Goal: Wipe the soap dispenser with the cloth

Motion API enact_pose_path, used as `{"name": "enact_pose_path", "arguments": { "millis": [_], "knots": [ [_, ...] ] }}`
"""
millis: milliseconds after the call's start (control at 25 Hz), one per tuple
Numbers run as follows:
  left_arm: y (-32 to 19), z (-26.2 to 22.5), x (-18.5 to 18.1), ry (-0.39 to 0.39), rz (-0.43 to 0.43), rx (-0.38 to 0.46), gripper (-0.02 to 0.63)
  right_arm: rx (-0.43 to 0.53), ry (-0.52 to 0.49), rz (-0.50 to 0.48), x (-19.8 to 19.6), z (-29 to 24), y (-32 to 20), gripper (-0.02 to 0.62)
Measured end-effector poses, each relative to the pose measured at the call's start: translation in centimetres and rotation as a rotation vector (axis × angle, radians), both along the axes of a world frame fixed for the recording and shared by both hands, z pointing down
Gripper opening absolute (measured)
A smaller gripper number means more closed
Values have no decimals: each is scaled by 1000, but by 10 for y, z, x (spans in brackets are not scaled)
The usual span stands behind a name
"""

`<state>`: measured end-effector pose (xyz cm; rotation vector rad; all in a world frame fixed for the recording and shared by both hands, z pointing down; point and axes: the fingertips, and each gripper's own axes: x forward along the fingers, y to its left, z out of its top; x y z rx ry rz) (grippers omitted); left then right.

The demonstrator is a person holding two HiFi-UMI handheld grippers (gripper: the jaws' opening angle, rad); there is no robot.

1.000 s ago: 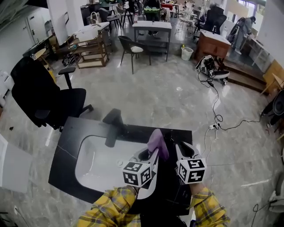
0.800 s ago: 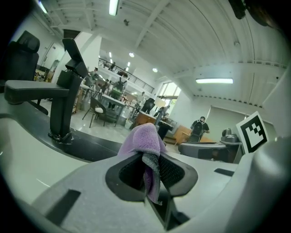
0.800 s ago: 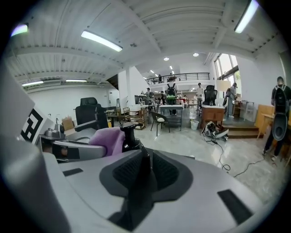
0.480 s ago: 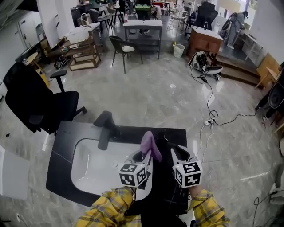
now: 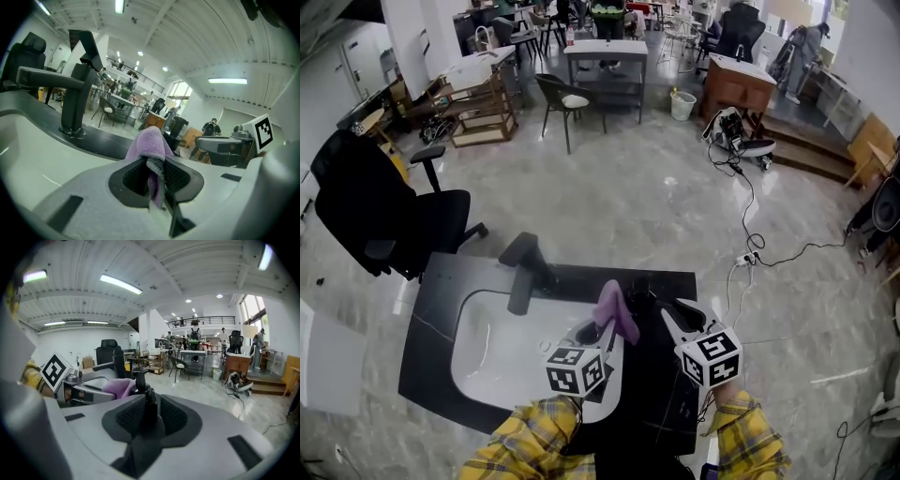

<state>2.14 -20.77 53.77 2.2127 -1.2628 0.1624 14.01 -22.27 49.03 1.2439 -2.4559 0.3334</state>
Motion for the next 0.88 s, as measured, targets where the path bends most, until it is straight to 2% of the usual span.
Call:
{"name": "enact_pose_path", "arguments": {
  "millis": [160,280,600,880],
  "knots": [
    [7,-8,-5,21,12,8,64,10,16,-132,-12,-5,-9,159],
    [13,-14,-10,28,19,16,64,22,53,-259,-27,-1,-13,204],
    [27,-19,-25,83,40,3,64,19,87,-585,-67,10,-22,225],
    [30,-21,-37,85,2,-7,64,2,193,-764,-82,18,-26,230]
  ]
}}
